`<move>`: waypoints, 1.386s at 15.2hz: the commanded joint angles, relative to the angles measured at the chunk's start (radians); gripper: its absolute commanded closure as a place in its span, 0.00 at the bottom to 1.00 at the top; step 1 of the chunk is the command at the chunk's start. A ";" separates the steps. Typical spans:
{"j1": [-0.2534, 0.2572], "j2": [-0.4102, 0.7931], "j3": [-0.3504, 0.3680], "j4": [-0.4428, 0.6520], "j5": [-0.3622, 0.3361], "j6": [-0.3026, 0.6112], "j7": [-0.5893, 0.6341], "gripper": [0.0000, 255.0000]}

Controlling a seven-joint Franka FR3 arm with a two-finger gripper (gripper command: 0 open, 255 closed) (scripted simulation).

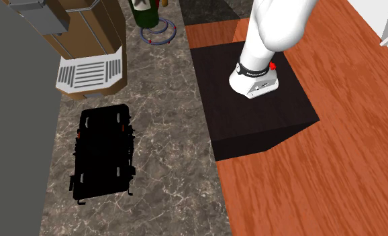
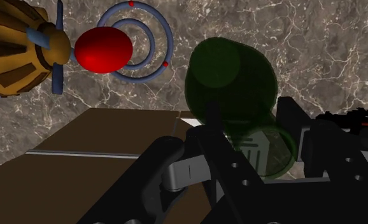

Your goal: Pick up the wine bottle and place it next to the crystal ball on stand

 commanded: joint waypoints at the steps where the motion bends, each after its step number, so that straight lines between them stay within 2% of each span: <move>1: 0.001 -0.011 0.002 -0.038 0.000 0.027 0.006 1.00; 21: -0.004 -0.063 -0.006 -0.359 -0.010 0.296 0.029 1.00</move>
